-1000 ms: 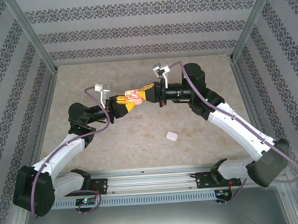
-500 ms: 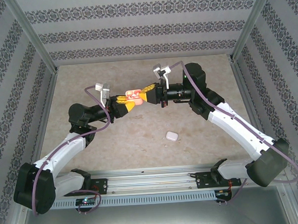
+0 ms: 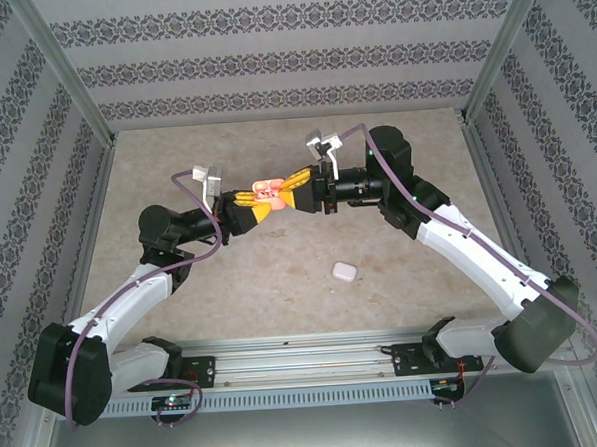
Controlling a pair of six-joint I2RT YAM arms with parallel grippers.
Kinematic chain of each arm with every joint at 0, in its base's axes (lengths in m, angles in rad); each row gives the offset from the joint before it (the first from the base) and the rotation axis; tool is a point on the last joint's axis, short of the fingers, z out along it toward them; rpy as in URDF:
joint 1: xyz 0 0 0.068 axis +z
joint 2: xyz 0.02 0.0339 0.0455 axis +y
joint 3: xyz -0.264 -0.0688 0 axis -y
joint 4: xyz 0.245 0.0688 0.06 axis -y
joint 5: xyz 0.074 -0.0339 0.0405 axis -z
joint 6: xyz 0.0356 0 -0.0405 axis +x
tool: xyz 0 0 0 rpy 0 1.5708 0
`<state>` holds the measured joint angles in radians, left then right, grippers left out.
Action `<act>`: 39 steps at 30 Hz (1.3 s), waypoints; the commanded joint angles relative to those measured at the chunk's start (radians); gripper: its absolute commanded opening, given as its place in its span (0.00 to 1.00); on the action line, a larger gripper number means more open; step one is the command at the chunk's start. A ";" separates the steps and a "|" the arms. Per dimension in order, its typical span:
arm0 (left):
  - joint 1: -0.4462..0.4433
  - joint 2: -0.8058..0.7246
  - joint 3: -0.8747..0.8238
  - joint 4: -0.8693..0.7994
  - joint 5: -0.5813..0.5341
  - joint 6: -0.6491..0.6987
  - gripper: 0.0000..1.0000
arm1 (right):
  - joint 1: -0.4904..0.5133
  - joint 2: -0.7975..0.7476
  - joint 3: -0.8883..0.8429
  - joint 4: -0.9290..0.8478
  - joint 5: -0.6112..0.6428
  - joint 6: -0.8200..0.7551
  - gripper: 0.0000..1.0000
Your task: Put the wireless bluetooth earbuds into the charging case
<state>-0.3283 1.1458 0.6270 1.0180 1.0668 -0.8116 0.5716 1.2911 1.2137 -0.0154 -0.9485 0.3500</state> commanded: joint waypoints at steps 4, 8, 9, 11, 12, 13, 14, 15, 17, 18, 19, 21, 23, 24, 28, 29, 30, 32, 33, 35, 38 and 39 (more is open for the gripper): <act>-0.016 -0.023 0.057 0.021 -0.008 0.043 0.00 | 0.002 0.028 0.022 -0.121 0.029 -0.046 0.27; -0.017 -0.028 0.059 0.004 -0.005 0.055 0.00 | 0.001 0.042 0.023 -0.122 0.026 -0.031 0.28; -0.017 -0.029 0.059 0.000 -0.003 0.058 0.00 | 0.000 0.043 0.021 -0.122 0.029 -0.027 0.29; -0.017 -0.032 0.059 -0.008 -0.004 0.063 0.00 | -0.001 0.043 0.018 -0.121 0.037 -0.023 0.31; -0.017 -0.033 0.060 -0.013 -0.002 0.067 0.00 | -0.003 0.043 0.017 -0.121 0.040 -0.020 0.33; -0.017 -0.032 0.059 -0.016 -0.002 0.069 0.00 | -0.005 0.043 0.017 -0.120 0.043 -0.016 0.35; -0.018 -0.033 0.061 -0.020 -0.001 0.072 0.00 | -0.007 0.041 0.017 -0.121 0.046 -0.013 0.38; -0.018 -0.034 0.061 -0.026 -0.002 0.077 0.00 | -0.009 0.040 0.015 -0.121 0.052 -0.010 0.40; -0.018 -0.038 0.063 -0.037 -0.002 0.087 0.00 | -0.012 0.036 0.014 -0.122 0.058 -0.006 0.41; -0.017 -0.037 0.062 -0.040 -0.003 0.090 0.00 | -0.014 0.034 0.014 -0.123 0.064 -0.002 0.41; -0.018 -0.037 0.063 -0.040 -0.003 0.091 0.00 | -0.016 0.034 0.014 -0.123 0.066 -0.002 0.40; -0.018 -0.039 0.063 -0.039 -0.002 0.089 0.00 | -0.017 0.040 0.014 -0.130 0.076 0.004 0.35; -0.018 -0.040 0.066 -0.042 -0.001 0.088 0.00 | -0.018 0.047 0.018 -0.144 0.083 0.006 0.31; -0.019 -0.041 0.068 -0.044 0.001 0.088 0.00 | -0.018 0.053 0.018 -0.147 0.084 0.008 0.30; -0.020 -0.045 0.069 -0.055 0.003 0.093 0.00 | -0.019 0.069 0.020 -0.149 0.082 0.024 0.27; -0.021 -0.046 0.069 -0.057 0.002 0.094 0.00 | -0.019 0.071 0.018 -0.150 0.083 0.026 0.27; -0.021 -0.046 0.068 -0.057 0.002 0.095 0.00 | -0.020 0.071 0.018 -0.150 0.085 0.027 0.27; -0.020 -0.046 0.067 -0.058 0.001 0.098 0.00 | -0.021 0.071 0.019 -0.161 0.101 0.031 0.27; -0.021 -0.047 0.066 -0.059 0.000 0.098 0.00 | -0.023 0.071 0.017 -0.165 0.105 0.032 0.27; -0.020 -0.047 0.065 -0.058 -0.001 0.101 0.00 | -0.027 0.070 0.014 -0.172 0.111 0.036 0.27; -0.021 -0.049 0.063 -0.058 -0.003 0.104 0.00 | -0.033 0.072 0.006 -0.175 0.104 0.051 0.28; -0.020 -0.050 0.063 -0.058 -0.004 0.104 0.00 | -0.035 0.075 0.004 -0.175 0.095 0.054 0.28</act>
<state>-0.3328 1.1435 0.6346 0.8516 1.0424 -0.7403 0.5514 1.3365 1.2304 -0.1165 -0.8833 0.3843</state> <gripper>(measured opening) 0.188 0.280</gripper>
